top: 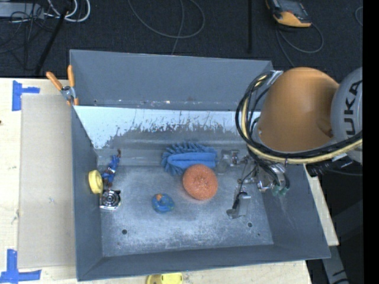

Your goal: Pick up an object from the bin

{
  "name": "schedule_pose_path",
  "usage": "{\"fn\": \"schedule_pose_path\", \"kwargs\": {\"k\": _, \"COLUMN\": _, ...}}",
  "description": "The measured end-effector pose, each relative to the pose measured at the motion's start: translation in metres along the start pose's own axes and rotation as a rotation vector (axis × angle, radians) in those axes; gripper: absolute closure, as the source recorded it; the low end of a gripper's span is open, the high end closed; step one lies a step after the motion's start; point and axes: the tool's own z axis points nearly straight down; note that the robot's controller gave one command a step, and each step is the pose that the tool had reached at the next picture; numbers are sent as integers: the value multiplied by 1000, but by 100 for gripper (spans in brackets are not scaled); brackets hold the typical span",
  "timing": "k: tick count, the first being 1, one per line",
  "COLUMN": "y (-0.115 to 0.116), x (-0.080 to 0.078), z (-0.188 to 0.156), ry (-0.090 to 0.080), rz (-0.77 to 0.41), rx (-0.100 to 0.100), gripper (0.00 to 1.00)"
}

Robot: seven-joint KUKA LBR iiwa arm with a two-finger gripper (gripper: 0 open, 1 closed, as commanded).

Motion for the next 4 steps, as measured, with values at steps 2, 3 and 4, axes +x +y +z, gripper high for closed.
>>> {"fn": "schedule_pose_path", "kwargs": {"k": 2, "y": 34, "x": -42, "z": 46, "ry": -18, "rz": 19, "rx": -1, "gripper": 0}}
{"fn": "schedule_pose_path", "kwargs": {"k": 3, "y": 26, "x": -70, "z": 85, "ry": -10, "rz": -53, "rx": -2, "gripper": 0}}
{"fn": "schedule_pose_path", "kwargs": {"k": 4, "y": 27, "x": -64, "z": 132, "ry": -12, "rz": -56, "rx": 1, "gripper": 0}}
